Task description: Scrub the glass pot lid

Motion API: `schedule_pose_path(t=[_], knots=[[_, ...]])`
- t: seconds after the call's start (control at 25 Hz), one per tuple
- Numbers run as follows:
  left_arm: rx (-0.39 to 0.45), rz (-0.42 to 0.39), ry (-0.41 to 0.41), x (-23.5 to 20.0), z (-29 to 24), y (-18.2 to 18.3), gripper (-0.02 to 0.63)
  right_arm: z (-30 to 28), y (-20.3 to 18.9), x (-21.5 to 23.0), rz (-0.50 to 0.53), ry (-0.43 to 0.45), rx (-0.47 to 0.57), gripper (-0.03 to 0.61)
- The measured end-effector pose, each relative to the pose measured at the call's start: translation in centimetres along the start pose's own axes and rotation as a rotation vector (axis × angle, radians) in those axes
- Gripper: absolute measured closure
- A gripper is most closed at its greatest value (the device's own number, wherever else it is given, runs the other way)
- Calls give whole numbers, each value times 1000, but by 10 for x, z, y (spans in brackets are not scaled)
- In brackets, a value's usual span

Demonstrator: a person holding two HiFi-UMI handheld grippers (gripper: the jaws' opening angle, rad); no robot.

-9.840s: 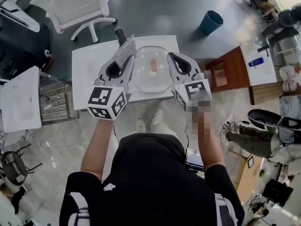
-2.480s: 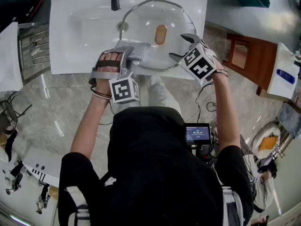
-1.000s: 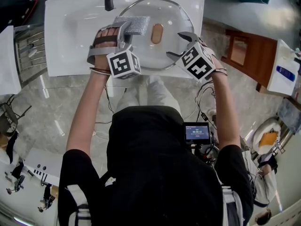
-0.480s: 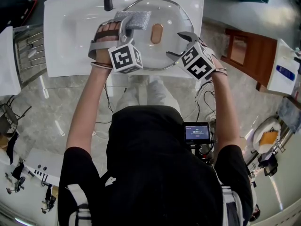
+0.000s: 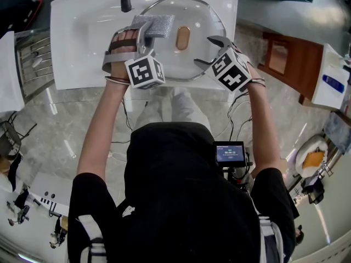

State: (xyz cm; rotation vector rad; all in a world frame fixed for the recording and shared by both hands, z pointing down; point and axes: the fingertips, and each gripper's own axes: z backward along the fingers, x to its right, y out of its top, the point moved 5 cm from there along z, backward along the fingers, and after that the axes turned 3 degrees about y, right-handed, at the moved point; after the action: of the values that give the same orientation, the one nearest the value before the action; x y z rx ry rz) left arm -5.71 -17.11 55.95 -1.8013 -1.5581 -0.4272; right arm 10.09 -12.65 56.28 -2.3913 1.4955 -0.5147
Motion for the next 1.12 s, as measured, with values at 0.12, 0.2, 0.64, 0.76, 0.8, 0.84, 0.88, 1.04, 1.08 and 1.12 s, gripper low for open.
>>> schedule_pose_path(t=[0.12, 0.2, 0.64, 0.76, 0.8, 0.84, 0.88, 1.04, 1.08, 1.12], knots=[[1, 10, 1, 4, 4, -1, 537, 0, 0, 1, -1, 0, -2, 242], [1, 14, 2, 7, 7, -2, 537, 0, 0, 1, -2, -1, -3, 242], [-5, 38, -16, 24, 27, -7, 535, 1, 0, 2, -5, -3, -7, 242], [-6, 48, -18, 28, 31, -7, 537, 1, 0, 2, -6, -4, -9, 242], [-7, 51, -19, 29, 32, -7, 537, 1, 0, 2, -6, -4, -9, 242], [-8, 53, -21, 30, 33, -8, 537, 1, 0, 2, -6, -4, -10, 242], [-9, 53, -22, 31, 33, -8, 537, 2, 0, 2, -5, -4, -11, 242], [-15, 57, -36, 32, 38, -8, 537, 3, 0, 2, -9, -6, -14, 242], [-17, 61, -39, 32, 39, -8, 537, 3, 1, 2, -10, -7, -14, 242], [-18, 63, -42, 32, 41, -8, 537, 3, 1, 2, -11, -7, -14, 242]])
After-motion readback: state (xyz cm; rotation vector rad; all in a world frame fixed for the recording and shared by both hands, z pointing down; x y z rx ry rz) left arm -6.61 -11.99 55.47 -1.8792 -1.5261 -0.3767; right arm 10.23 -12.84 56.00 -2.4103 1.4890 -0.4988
